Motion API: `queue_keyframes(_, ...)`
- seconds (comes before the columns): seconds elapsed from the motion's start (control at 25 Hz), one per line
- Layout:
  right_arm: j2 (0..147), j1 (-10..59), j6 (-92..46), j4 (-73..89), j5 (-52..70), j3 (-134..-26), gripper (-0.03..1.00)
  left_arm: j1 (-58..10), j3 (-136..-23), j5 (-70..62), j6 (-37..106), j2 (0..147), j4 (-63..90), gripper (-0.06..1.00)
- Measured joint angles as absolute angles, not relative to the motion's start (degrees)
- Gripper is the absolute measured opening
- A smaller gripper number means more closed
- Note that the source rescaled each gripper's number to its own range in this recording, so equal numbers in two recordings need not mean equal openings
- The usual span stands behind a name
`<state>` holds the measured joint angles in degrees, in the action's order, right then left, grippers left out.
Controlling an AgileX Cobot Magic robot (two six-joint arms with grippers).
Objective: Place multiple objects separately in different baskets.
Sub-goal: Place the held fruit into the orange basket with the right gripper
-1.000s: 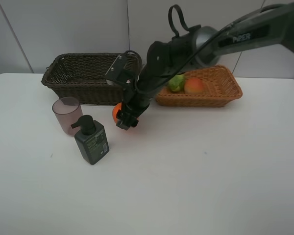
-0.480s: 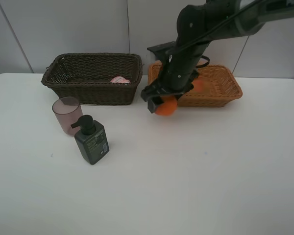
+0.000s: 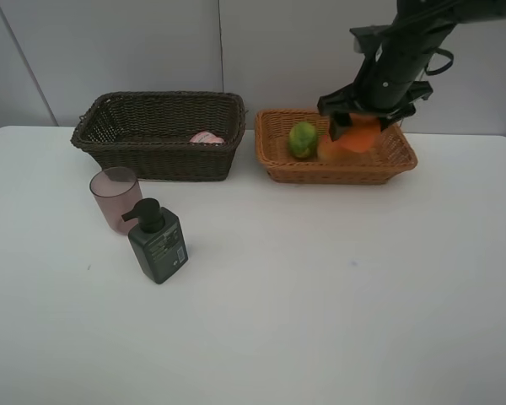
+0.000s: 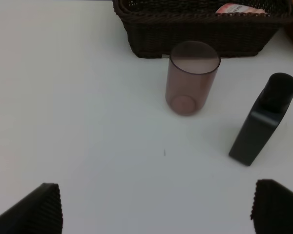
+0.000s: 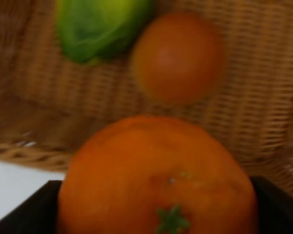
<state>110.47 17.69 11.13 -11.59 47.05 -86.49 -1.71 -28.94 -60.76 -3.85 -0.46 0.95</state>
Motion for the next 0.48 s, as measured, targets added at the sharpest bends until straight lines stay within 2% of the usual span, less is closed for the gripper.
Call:
queue_keyframes(0.28, 111.0, 11.9, 11.3, -12.3, 39.0, -86.5, 0.68, -1.7, -28.9, -60.8, -3.8, -0.5, 1.0, 1.00)
queue_keyframes(0.48, 114.4, 10.2, 11.3, -12.4, 35.3, -86.5, 0.68, -1.7, -28.9, -60.8, -3.8, -0.5, 1.0, 1.00)
